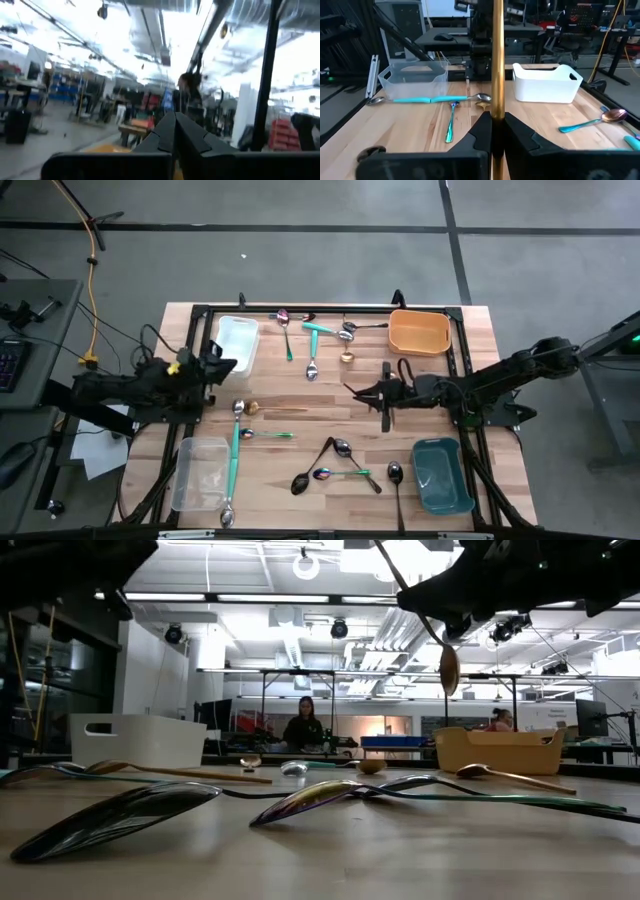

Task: Sort silverware by color (type)
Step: Put the gold spoon into the yellow bin

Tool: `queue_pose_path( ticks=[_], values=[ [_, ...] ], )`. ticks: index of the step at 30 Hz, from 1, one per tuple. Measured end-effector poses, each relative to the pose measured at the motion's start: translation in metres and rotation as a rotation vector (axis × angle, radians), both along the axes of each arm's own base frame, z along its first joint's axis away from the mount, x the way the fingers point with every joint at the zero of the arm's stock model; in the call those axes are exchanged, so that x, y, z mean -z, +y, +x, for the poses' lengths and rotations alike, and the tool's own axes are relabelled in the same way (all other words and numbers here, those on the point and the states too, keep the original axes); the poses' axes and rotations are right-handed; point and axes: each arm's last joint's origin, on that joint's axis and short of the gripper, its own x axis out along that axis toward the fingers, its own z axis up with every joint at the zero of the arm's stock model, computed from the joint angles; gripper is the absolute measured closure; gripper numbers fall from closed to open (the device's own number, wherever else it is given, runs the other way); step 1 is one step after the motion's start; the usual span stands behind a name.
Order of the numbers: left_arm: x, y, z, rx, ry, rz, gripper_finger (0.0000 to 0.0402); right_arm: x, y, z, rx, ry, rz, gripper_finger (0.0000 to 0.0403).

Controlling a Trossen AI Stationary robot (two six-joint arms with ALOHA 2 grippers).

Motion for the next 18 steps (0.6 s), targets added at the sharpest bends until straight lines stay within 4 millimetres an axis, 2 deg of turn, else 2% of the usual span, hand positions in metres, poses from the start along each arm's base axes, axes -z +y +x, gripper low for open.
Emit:
queue_pose_path(
  ticks=[5, 10, 18],
  values=[
    [0.001, 0.000, 0.017, -0.018, 0.157, 0.023, 0.0372, -0.004, -0.009, 0.002, 0.034, -0.039, 0.010, 0.0385],
    [0.001, -0.001, 0.036, -0.035, 0.267, 0.091, 0.0329, -0.006, -0.014, 0.002, 0.016, -0.055, 0.024, 0.0385],
    [-0.004, -0.003, 0.050, 0.005, 0.236, 0.188, 0.0267, -0.006, -0.014, 0.003, 0.032, -0.056, 0.040, 0.0385]
  ],
)
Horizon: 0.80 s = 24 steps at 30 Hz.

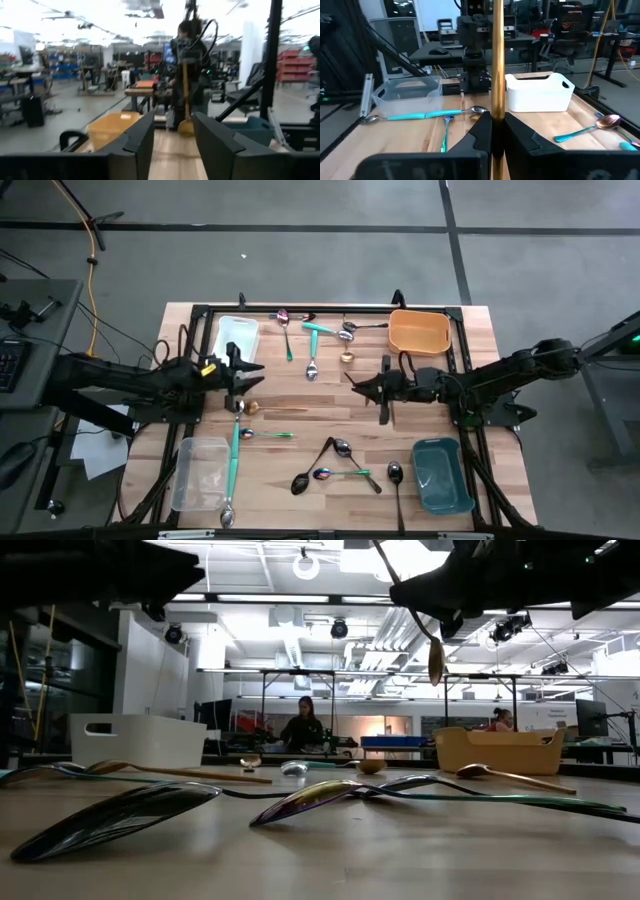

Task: Sort silverware by color (type)
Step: Put the gold spoon into the yellow bin

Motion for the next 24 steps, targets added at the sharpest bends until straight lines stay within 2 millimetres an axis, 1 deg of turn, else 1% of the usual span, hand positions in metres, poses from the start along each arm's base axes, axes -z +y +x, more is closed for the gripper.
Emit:
queue_pose_path(
  ticks=[2, 4, 6, 8, 10, 13, 16, 20, 22, 24],
  values=[
    [-0.003, -0.001, 0.000, 0.022, -0.032, 0.007, 0.0259, -0.010, -0.001, 0.006, 0.054, 0.002, -0.032, 0.0385],
    [-0.005, -0.001, 0.000, 0.023, -0.057, 0.007, 0.0254, -0.029, -0.004, 0.015, 0.113, 0.029, -0.111, 0.0385],
    [-0.005, -0.001, 0.000, 0.023, -0.058, 0.006, 0.0253, -0.049, -0.012, 0.025, 0.180, 0.128, -0.196, 0.0385],
    [-0.005, -0.001, 0.000, 0.029, -0.058, -0.007, 0.0253, -0.069, -0.027, 0.031, 0.267, 0.281, -0.247, 0.0385],
    [-0.005, -0.001, 0.000, 0.036, -0.056, -0.036, 0.0253, -0.087, -0.046, 0.031, 0.366, 0.419, -0.259, 0.0385],
    [-0.004, -0.001, 0.000, 0.042, -0.049, -0.059, 0.0253, -0.103, -0.076, 0.023, 0.510, 0.594, -0.244, 0.0385],
    [-0.004, -0.001, 0.000, 0.043, -0.049, -0.061, 0.0253, -0.106, -0.107, 0.008, 0.661, 0.725, -0.211, 0.0385],
    [-0.004, -0.001, 0.000, 0.043, -0.050, -0.061, 0.0253, -0.098, -0.146, -0.017, 0.828, 0.852, -0.129, 0.0385],
    [-0.004, -0.001, 0.000, 0.043, -0.051, -0.061, 0.0253, -0.091, -0.162, -0.026, 0.878, 0.879, -0.087, 0.0385],
    [-0.004, -0.001, 0.000, 0.043, -0.051, -0.062, 0.0253, -0.079, -0.175, -0.037, 0.904, 0.931, -0.047, 0.0385]
  ],
)
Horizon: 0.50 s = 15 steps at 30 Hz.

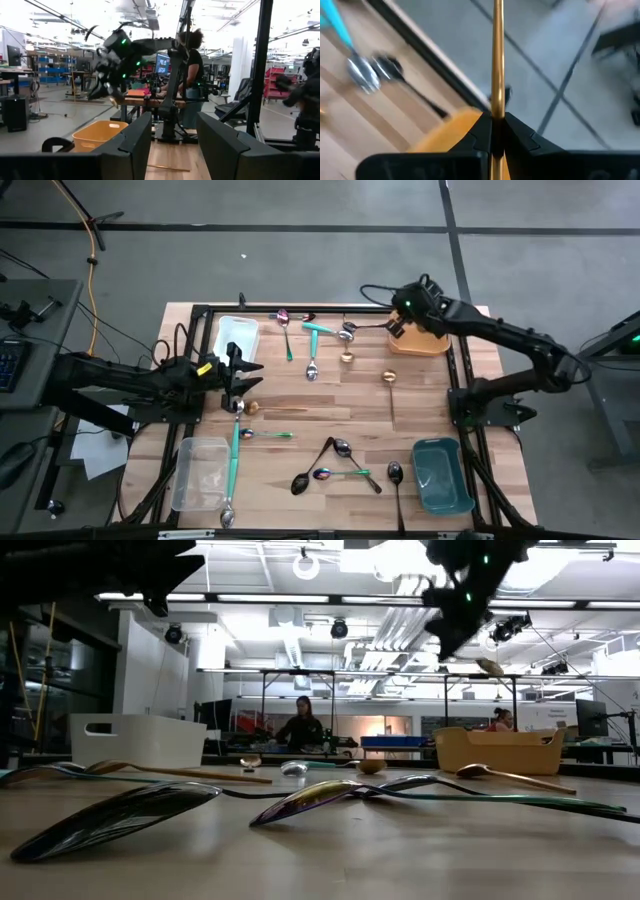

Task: Sort silverware by color (type)
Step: Put the gold spoon into the yellow bin

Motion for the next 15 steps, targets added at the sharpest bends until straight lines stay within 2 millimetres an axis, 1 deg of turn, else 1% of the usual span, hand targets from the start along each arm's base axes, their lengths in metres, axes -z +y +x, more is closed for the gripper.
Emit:
queue_pose_path(
  ticks=[3, 6, 8, 12, 15],
  values=[
    [0.000, 0.000, 0.000, 0.000, -0.001, 0.000, 0.0253, 0.020, -0.013, -0.013, 0.032, 0.054, 0.071, 0.0385],
    [-0.001, 0.000, 0.000, -0.001, -0.006, 0.001, 0.0253, 0.040, -0.017, -0.025, 0.053, 0.162, 0.151, 0.0385],
    [-0.001, 0.000, 0.000, -0.001, -0.006, 0.001, 0.0253, 0.048, -0.018, -0.031, 0.056, 0.235, 0.206, 0.0385],
    [-0.001, 0.000, 0.000, -0.003, -0.005, 0.008, 0.0253, 0.059, -0.020, -0.034, 0.059, 0.327, 0.279, 0.0385],
    [-0.001, 0.000, 0.000, -0.006, -0.007, 0.016, 0.0253, 0.067, -0.023, -0.032, 0.040, 0.375, 0.305, 0.0385]
  ],
)
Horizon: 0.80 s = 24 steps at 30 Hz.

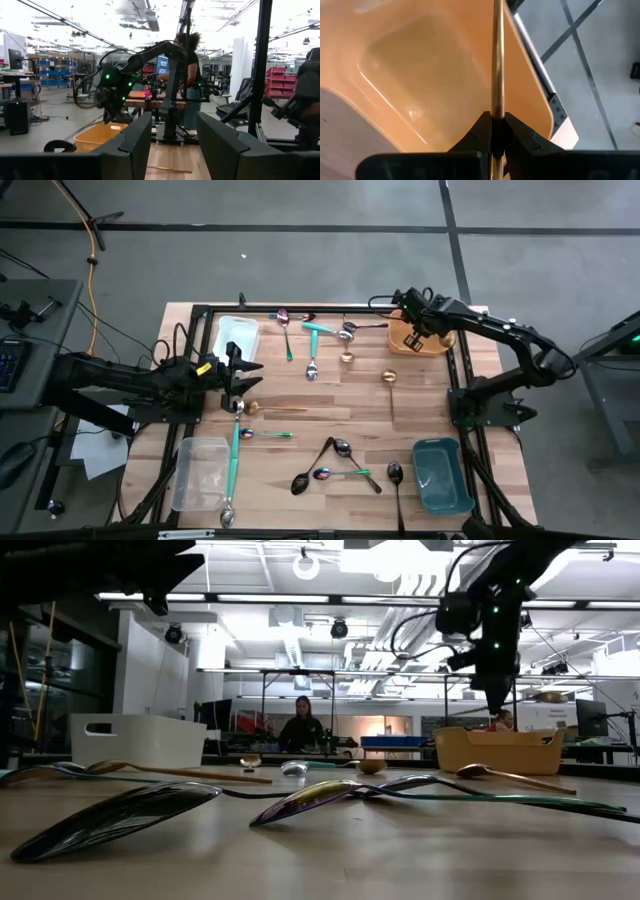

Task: Sort silverware by color (type)
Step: Put the gold spoon into the yellow bin

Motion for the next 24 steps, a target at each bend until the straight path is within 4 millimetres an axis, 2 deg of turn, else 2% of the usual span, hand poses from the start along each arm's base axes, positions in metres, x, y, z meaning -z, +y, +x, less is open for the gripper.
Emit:
queue_pose_path(
  ticks=[11, 19, 24],
  values=[
    [0.000, 0.000, 0.000, 0.000, -0.004, 0.001, 0.0253, 0.040, -0.015, 0.016, -0.023, 0.152, 0.107, 0.0385],
    [0.000, 0.000, 0.000, -0.001, -0.004, 0.001, 0.0253, 0.044, -0.021, 0.022, -0.033, 0.164, 0.120, 0.0380],
    [0.000, 0.000, 0.000, -0.001, -0.003, 0.001, 0.0253, 0.041, -0.019, 0.022, -0.045, 0.132, 0.148, 0.0330]
  ],
)
